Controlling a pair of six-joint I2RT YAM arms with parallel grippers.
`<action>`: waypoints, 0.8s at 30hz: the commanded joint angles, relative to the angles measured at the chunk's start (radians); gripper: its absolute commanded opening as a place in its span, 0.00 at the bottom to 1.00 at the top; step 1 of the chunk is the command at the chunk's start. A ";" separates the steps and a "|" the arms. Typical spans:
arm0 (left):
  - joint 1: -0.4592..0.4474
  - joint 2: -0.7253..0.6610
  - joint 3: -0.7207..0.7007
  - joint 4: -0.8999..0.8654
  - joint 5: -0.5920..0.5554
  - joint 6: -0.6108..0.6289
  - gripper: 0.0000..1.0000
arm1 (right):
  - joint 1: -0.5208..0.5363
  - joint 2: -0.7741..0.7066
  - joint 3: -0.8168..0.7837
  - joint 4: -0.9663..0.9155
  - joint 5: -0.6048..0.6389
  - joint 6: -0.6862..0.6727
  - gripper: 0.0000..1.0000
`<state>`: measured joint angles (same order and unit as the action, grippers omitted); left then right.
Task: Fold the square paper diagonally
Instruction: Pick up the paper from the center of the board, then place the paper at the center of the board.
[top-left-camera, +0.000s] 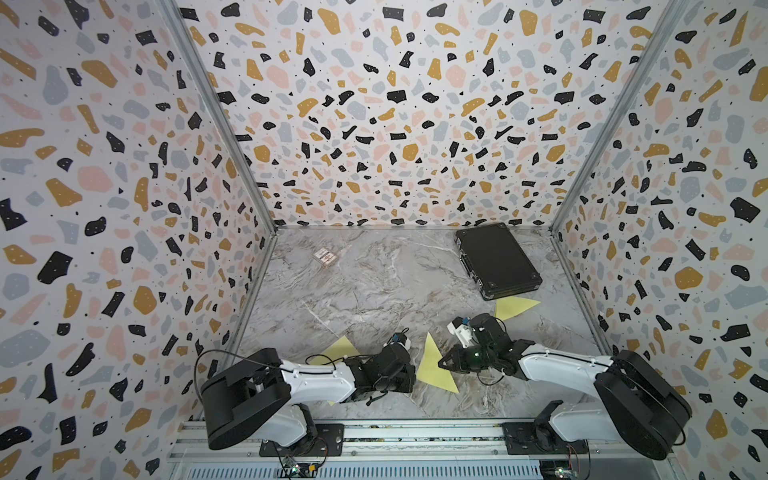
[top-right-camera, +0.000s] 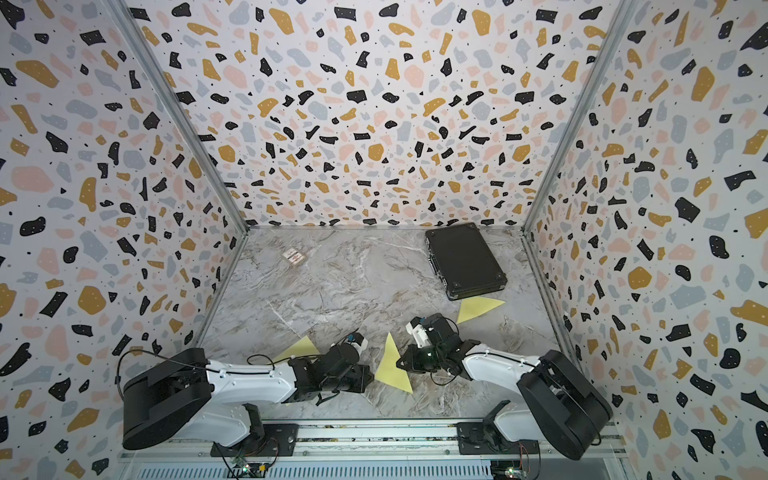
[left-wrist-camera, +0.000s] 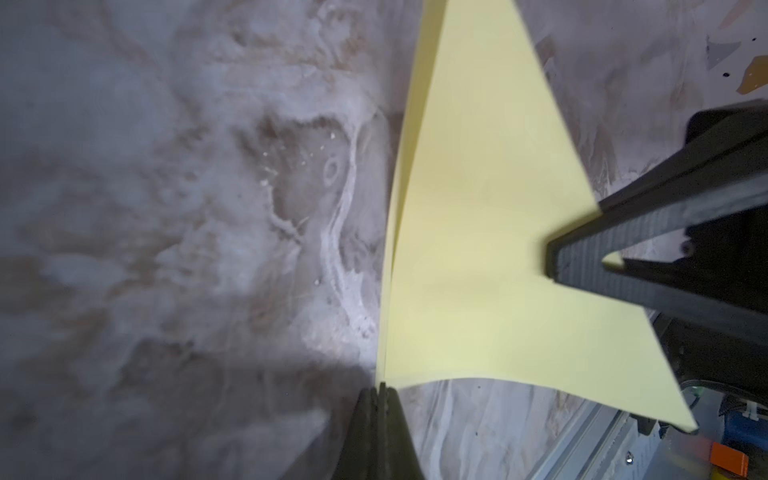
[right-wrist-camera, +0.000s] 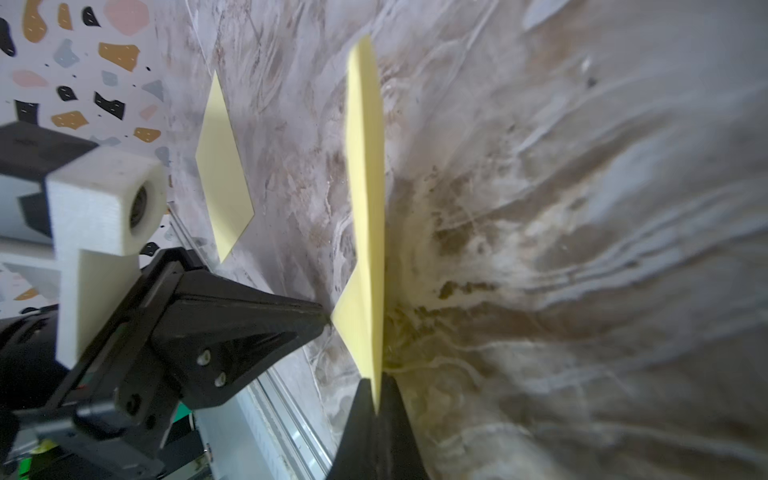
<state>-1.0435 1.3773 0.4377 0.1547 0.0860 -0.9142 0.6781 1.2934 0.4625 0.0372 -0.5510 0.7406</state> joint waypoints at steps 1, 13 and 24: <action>-0.002 -0.079 0.049 -0.098 0.000 0.034 0.05 | -0.003 -0.098 0.088 -0.285 0.129 -0.131 0.00; -0.002 -0.408 -0.047 -0.258 -0.128 0.000 0.15 | -0.003 -0.058 0.512 -0.834 0.934 -0.367 0.00; 0.000 -0.481 -0.098 -0.292 -0.149 -0.018 0.14 | 0.021 0.410 0.810 -0.837 1.302 -0.493 0.00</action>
<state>-1.0435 0.9123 0.3534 -0.1295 -0.0425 -0.9306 0.6891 1.6608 1.2419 -0.7712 0.6182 0.3183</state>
